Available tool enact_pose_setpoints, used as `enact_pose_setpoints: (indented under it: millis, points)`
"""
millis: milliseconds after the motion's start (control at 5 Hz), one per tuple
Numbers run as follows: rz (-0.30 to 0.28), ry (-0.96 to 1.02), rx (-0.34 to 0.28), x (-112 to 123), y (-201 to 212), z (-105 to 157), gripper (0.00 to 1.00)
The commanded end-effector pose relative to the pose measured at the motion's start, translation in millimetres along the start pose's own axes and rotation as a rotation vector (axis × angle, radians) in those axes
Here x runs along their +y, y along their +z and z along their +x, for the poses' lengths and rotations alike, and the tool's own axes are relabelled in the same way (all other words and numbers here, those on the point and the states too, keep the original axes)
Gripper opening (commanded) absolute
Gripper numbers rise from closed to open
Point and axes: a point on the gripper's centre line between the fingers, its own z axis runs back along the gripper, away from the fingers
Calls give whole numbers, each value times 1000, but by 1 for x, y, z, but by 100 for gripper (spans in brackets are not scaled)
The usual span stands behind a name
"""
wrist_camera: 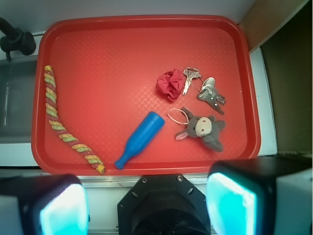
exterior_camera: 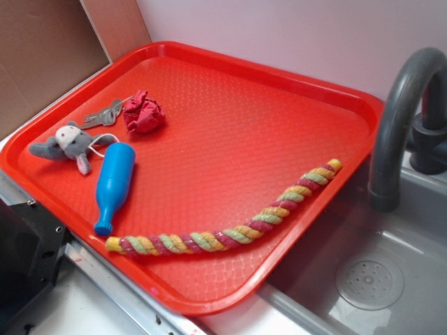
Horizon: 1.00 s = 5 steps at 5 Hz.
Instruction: Grab the multicolored rope.
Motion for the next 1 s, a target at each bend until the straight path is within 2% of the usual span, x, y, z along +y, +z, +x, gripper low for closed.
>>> enact_pose_setpoints:
  millis: [0,400,600,800]
  points:
    - [0,0,0,0,0,0,100]
    - [-1,-198,1,-44,-22,26,100]
    - [-10,-327,22,-72,-41,36,100]
    - [-9,-482,42,-111,-66,37,100]
